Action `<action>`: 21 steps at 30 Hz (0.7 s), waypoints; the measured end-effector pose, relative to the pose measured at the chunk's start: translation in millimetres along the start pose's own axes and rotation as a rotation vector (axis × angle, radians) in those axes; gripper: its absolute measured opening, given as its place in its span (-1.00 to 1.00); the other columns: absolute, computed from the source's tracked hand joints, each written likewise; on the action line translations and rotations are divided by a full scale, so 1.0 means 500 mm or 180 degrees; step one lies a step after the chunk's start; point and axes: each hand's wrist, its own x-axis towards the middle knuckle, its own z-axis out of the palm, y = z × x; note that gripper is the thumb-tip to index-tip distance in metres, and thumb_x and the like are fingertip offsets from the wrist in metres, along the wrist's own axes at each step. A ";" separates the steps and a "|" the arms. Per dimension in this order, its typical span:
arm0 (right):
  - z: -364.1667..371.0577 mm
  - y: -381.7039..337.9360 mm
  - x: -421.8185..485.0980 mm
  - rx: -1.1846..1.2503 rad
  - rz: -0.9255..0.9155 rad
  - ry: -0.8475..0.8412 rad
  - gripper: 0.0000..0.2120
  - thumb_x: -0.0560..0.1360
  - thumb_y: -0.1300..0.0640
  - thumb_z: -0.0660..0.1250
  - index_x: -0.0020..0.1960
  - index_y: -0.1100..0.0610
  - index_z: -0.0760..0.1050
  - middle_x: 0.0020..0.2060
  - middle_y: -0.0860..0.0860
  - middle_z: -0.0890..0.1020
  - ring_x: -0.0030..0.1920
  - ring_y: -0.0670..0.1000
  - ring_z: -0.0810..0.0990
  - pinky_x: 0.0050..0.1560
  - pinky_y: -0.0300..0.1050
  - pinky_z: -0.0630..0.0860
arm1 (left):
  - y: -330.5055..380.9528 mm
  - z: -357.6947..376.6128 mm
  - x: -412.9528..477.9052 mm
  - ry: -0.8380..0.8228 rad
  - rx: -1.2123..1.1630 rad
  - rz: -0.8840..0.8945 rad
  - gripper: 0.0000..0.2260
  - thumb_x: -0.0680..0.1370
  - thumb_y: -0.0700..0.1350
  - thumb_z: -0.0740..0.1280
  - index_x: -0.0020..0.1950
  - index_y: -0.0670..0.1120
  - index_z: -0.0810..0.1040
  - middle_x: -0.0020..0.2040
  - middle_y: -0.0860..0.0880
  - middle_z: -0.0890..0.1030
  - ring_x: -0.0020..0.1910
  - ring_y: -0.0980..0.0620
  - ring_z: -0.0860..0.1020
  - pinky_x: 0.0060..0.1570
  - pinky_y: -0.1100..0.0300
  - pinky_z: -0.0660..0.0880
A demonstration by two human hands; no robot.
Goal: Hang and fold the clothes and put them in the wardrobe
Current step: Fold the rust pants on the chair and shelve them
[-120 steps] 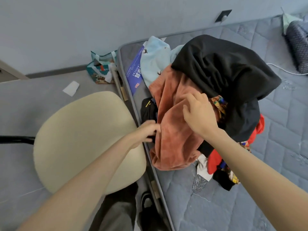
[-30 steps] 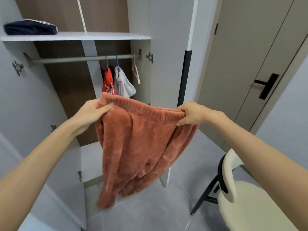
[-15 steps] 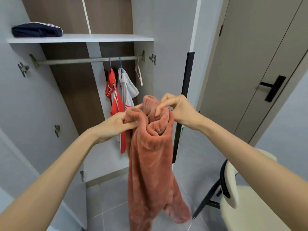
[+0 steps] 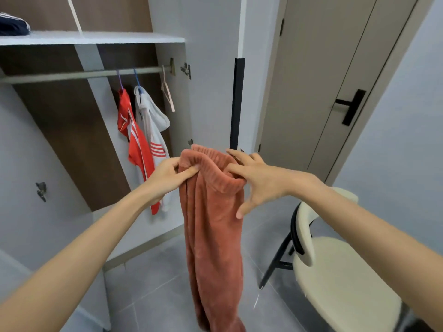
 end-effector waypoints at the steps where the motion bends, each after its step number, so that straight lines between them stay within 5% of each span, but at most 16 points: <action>1: 0.013 -0.005 -0.006 0.0024 0.0094 0.0173 -0.43 0.21 -0.27 0.54 0.06 -0.10 0.35 0.53 -0.10 -0.06 0.48 0.19 -0.01 0.33 0.25 0.26 | 0.004 0.007 0.000 -0.0041 0.0092 0.0038 -0.83 0.52 -0.07 0.37 0.00 -0.16 0.62 -0.05 -0.12 0.66 -0.02 0.00 0.60 0.05 0.08 0.55; 3: 0.035 -0.011 -0.013 0.0091 0.0209 0.0568 -0.45 0.24 -0.35 0.46 0.02 0.00 0.45 0.49 -0.03 0.17 0.43 0.18 0.21 0.26 0.21 0.38 | 0.009 0.017 -0.004 -0.0165 0.0239 0.0122 -0.88 0.53 -0.05 0.37 -0.07 -0.08 0.62 -0.11 -0.04 0.66 -0.07 0.05 0.61 0.00 0.12 0.56; 6: 0.055 0.003 -0.023 0.0009 0.0306 0.1013 -0.65 0.38 -0.25 0.39 -0.14 0.03 0.49 0.06 -0.08 0.54 0.05 0.02 0.53 -0.14 -0.04 0.50 | 0.007 0.017 -0.011 -0.0400 0.0404 0.0305 -0.93 0.53 -0.01 0.35 -0.04 0.05 0.59 -0.12 0.17 0.63 -0.12 0.27 0.60 -0.14 0.40 0.53; 9: 0.064 0.026 -0.042 0.0116 0.0562 0.1121 -0.68 0.37 -0.13 0.39 -0.26 0.09 0.38 -0.27 -0.01 0.54 -0.18 0.02 0.52 -0.25 -0.07 0.43 | 0.005 0.016 -0.012 -0.0572 0.0762 0.0642 -0.81 0.52 0.03 0.35 0.10 0.02 0.55 -0.01 0.16 0.60 -0.09 0.38 0.54 -0.13 0.52 0.46; 15: 0.092 0.030 -0.100 0.1278 0.0491 0.1628 -0.73 0.23 0.13 0.39 -0.16 0.01 0.35 -0.37 -0.10 0.50 -0.34 -0.09 0.40 -0.26 -0.26 0.39 | 0.016 0.029 -0.007 -0.0938 0.0821 0.0846 -0.48 0.38 0.18 0.38 0.07 -0.24 0.54 -0.03 -0.12 0.62 -0.15 0.14 0.56 -0.10 0.27 0.52; 19: 0.119 0.037 -0.144 0.1633 0.0765 0.2273 -0.66 0.25 0.13 0.49 -0.13 -0.03 0.37 -0.29 -0.21 0.54 -0.23 -0.14 0.44 -0.18 -0.29 0.39 | 0.032 0.056 -0.010 -0.1713 0.0571 0.0478 -0.72 0.41 0.30 0.29 -0.01 0.21 0.62 -0.03 0.23 0.66 -0.06 0.30 0.60 -0.18 0.43 0.51; 21: 0.132 0.044 -0.169 0.1752 0.0945 0.2416 -0.60 0.24 0.15 0.56 -0.15 -0.04 0.35 -0.27 -0.20 0.53 -0.21 -0.11 0.46 -0.15 -0.24 0.40 | 0.039 0.079 -0.011 -0.2184 0.0457 0.0185 -0.77 0.45 0.31 0.26 -0.03 0.28 0.63 0.00 0.25 0.66 -0.01 0.28 0.61 -0.17 0.49 0.48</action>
